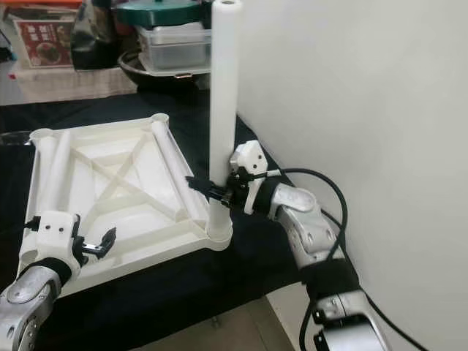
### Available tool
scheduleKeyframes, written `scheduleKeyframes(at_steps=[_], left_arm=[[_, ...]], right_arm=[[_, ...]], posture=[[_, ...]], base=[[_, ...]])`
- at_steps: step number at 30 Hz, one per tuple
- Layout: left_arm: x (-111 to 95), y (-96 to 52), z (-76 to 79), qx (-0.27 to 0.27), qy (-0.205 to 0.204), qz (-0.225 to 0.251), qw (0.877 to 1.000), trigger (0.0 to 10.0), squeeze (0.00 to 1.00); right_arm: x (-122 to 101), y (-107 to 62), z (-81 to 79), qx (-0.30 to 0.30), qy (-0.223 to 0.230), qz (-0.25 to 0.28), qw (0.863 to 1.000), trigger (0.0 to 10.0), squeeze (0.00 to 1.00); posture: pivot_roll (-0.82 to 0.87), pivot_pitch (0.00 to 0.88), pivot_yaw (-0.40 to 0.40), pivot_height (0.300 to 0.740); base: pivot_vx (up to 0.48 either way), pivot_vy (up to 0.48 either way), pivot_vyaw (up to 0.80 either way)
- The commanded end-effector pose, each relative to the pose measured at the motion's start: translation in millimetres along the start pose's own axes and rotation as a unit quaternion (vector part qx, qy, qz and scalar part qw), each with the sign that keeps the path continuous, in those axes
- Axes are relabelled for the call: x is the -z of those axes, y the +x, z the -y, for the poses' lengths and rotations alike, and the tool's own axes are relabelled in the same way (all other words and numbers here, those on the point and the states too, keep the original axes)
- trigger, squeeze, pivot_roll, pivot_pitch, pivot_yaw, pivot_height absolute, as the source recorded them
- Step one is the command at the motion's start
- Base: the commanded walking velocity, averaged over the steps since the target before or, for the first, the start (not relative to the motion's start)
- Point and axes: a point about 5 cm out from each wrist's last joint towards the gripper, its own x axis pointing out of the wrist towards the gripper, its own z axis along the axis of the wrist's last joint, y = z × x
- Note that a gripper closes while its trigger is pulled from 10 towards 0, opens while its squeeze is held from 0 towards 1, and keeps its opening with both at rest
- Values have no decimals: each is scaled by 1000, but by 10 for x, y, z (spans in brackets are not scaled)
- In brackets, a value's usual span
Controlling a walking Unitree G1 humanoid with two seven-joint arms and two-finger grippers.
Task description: Building children table
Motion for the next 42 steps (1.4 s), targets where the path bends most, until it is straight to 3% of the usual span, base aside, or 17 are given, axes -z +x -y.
scheduleKeyframes(at_steps=[1, 12, 17, 21, 23, 24, 25, 26, 29, 35, 42], left_arm=[[49, -10, 7, -1, -10, -12, 1000, 10000, 0], [107, -32, 6, -2, -30, -22, 999, 10000, 0], [122, -20, 6, 0, -33, -26, 999, 10000, 0], [119, 17, 29, 4, -37, -27, 999, 10000, 0], [119, 17, 29, 4, -37, -27, 999, 10000, 0], [113, 34, 44, 5, -39, -26, 999, 10000, 0], [114, 38, 48, 5, -40, -26, 999, 10000, 0], [114, 38, 48, 5, -40, -26, 999, 10000, 0], [116, 38, 56, 6, -40, -25, 999, 10000, 0], [122, 35, 50, 7, -40, -26, 999, 10000, 0], [123, 59, 60, 12, -38, -26, 999, 10000, 0]], right_arm=[[365, 21, -100, -21, 50, -70, 996, 0, 0], [341, 71, 22, -1, 120, -33, 992, 0, 0], [311, 17, 46, -25, 117, -27, 992, 0, 0], [216, -22, 198, -20, 111, -27, 993, 0, 0], [216, -22, 198, -20, 111, -27, 993, 0, 0], [97, -15, 416, 56, 111, -23, 992, 0, 0], [48, -13, 495, 88, 113, -20, 990, 0, 0], [48, -13, 495, 88, 113, -20, 990, 0, 0], [-235, -31, 671, 129, 160, 46, 978, 0, 0], [-337, -46, 631, 87, 165, 69, 980, 0, 0], [-75, -50, 549, 92, 172, 43, 980, 0, 0]], posture=[[74, 0, -75, 740], [78, 0, -80, 740], [67, 0, -71, 740], [68, 0, -72, 740], [68, 0, -72, 740], [70, 0, -73, 740], [70, 0, -73, 740], [70, 0, -73, 740], [77, 0, -72, 740], [73, 0, -67, 740], [69, 0, -60, 740]], base=[[0, 0, 0], [0, 0, 0], [0, 0, 0], [0, 0, 0], [0, 0, 0], [0, 0, 0], [0, 0, 0], [0, 0, 0], [0, 0, 0], [0, 0, 0], [0, 0, 0]])
